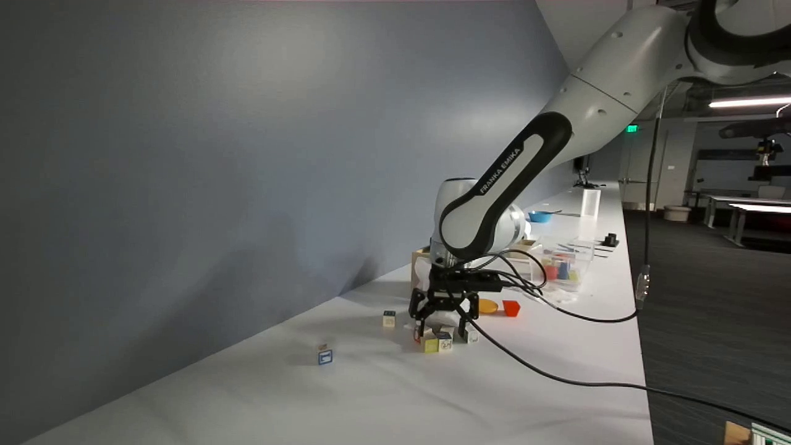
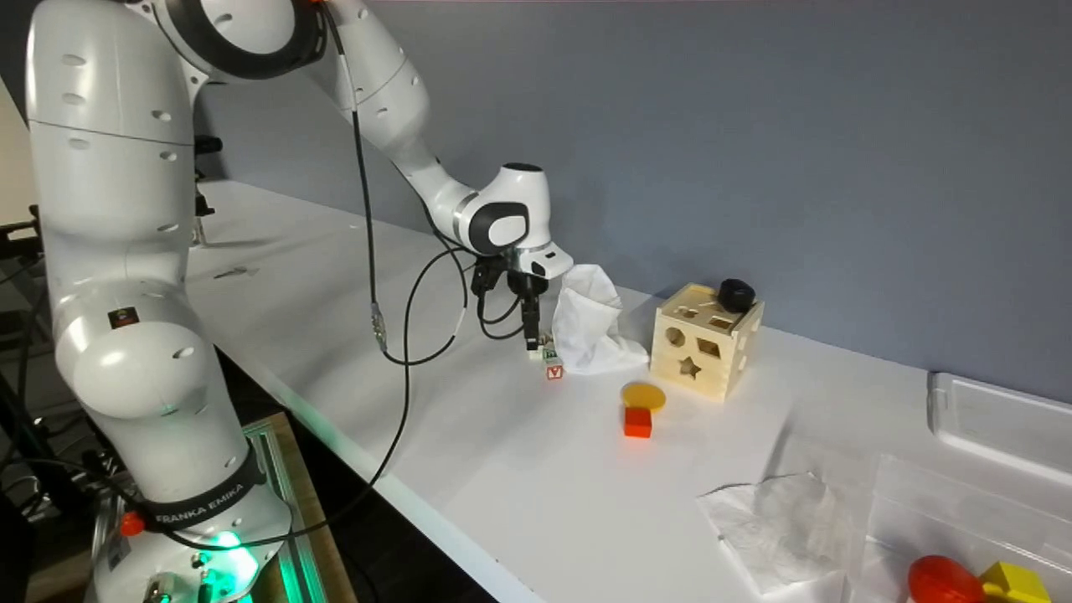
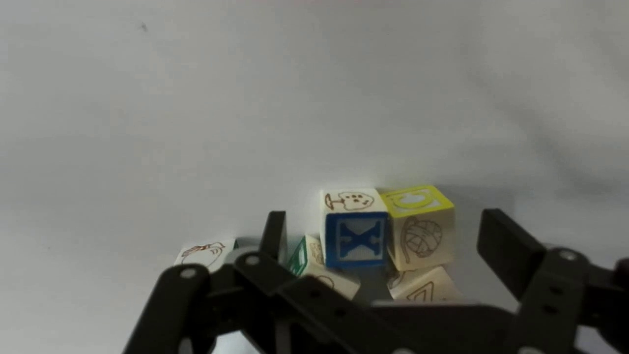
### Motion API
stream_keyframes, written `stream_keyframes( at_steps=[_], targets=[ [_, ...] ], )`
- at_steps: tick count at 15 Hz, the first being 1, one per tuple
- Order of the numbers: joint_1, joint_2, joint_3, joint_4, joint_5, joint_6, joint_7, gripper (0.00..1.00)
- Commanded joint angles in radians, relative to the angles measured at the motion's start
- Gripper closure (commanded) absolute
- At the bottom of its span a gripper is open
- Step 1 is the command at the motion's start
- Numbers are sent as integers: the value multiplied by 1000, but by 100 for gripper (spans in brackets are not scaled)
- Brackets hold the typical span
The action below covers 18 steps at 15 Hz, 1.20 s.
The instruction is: Put the contents on the table inside the plastic
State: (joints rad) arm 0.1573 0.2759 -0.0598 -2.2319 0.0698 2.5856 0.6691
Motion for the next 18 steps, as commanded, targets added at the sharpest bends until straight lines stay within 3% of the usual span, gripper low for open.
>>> stream_keyframes(
  at_steps=[1, 6, 7, 9, 13, 18],
  targets=[
    [-1, 38, -3, 27, -27, 27, 25, 0],
    [2, 85, -6, 44, -21, 90, 7, 1],
    [5, 93, -8, 46, -22, 109, 5, 26],
    [6, 94, -1, 46, -5, 121, -4, 27],
    [5, 30, 18, 30, 23, 69, -5, 56],
    [-23, -102, 53, -5, 76, -20, -38, 56]
  ],
)
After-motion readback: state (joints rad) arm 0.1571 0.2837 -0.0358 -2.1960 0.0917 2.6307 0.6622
